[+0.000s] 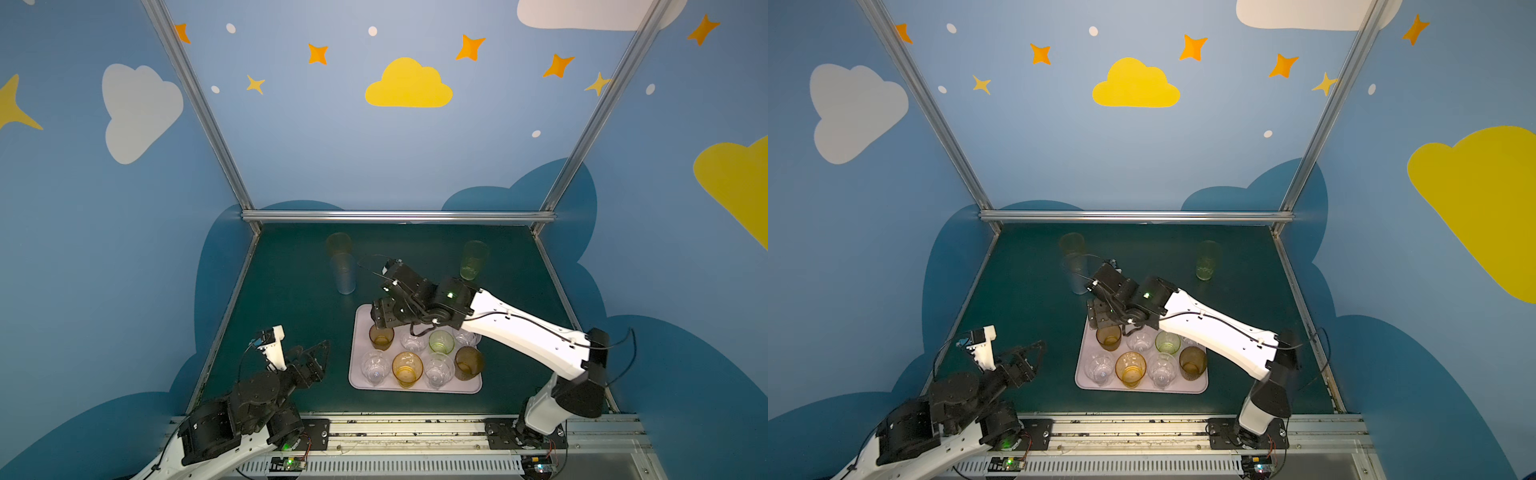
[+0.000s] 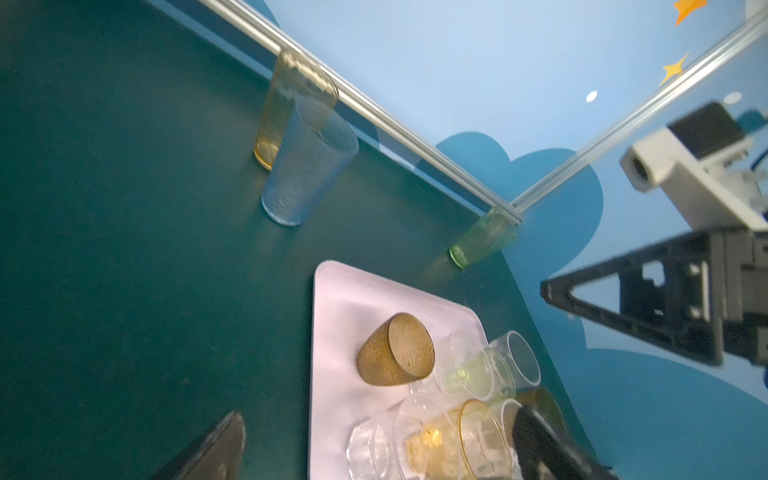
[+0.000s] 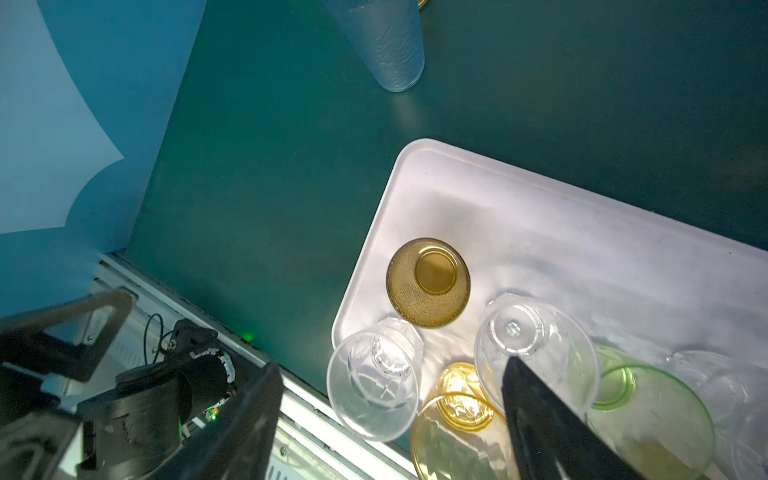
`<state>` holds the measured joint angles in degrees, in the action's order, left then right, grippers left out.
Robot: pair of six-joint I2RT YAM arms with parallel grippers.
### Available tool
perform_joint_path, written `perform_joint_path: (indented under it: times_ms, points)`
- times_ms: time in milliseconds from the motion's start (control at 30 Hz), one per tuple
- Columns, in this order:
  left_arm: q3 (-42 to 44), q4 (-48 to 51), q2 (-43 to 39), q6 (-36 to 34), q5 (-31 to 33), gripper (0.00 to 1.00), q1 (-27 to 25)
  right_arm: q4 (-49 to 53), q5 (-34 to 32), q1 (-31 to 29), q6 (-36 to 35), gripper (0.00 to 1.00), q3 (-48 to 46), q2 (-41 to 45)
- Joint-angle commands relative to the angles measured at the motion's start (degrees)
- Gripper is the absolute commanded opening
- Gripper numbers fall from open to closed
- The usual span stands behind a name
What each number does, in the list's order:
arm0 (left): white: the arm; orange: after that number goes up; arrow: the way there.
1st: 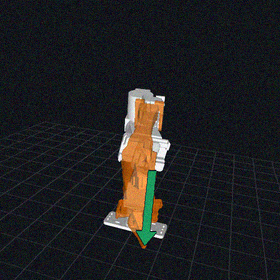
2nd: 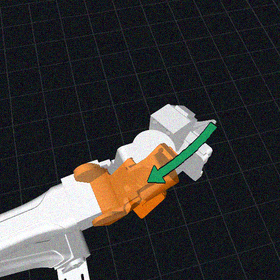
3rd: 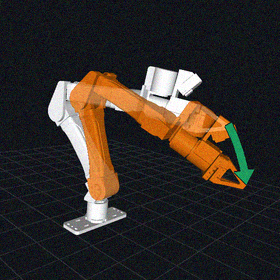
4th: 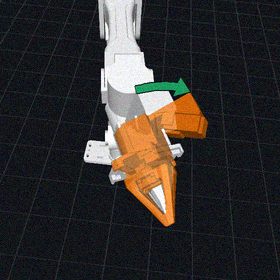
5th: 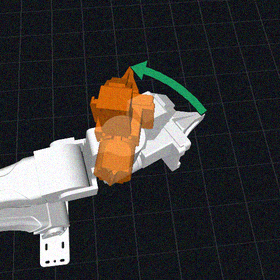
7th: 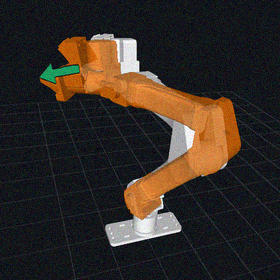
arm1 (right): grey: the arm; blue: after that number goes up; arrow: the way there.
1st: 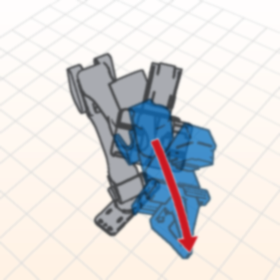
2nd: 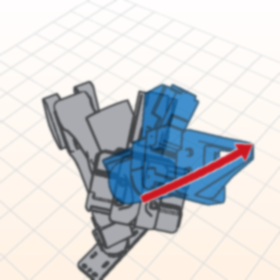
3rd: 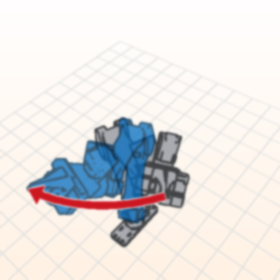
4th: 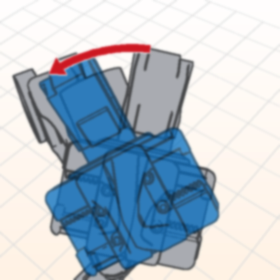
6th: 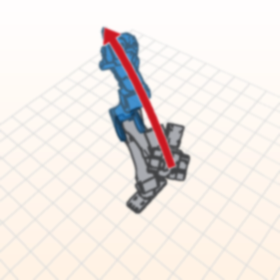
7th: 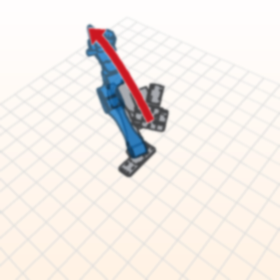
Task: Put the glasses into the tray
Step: 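Open the right gripper and raise it off the dark amber glass, then move the left gripper over the clear blue glass while the right gripper hovers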
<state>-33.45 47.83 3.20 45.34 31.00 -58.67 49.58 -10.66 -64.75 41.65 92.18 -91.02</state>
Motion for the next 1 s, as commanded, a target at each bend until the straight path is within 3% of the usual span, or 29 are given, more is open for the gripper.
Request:
perform_joint_path:
  times_ms: [0, 233, 467, 567, 733, 967]
  points:
    - [-2.61, -0.71, 3.75, -1.77, 7.03, 1.00, -0.32, -6.18, 1.95, 0.57, 0.29, 0.82, -7.57, 6.88]
    - [-6.19, -3.71, 16.23, -1.91, 11.66, 1.00, -0.18, -15.52, 5.92, 4.19, -1.72, 0.83, -22.85, 20.96]
    - [-12.50, -8.08, 28.35, -6.45, 15.43, 1.00, 3.16, -18.62, 10.40, 10.47, -5.09, 0.82, -29.64, 27.24]
    - [-14.54, -11.39, 33.65, -8.48, 10.25, 1.00, 8.66, -18.47, 12.59, 12.74, -6.98, 0.83, -30.35, 27.81]
    - [-17.60, -15.79, 43.61, -8.86, -8.70, 1.00, 23.80, -18.31, 15.24, 15.38, -9.24, 0.83, -30.93, 28.06]
    - [-25.29, -15.00, 56.68, -10.76, -20.03, 1.00, 39.11, -18.20, 16.59, 18.15, -10.53, 0.83, -31.30, 27.94]
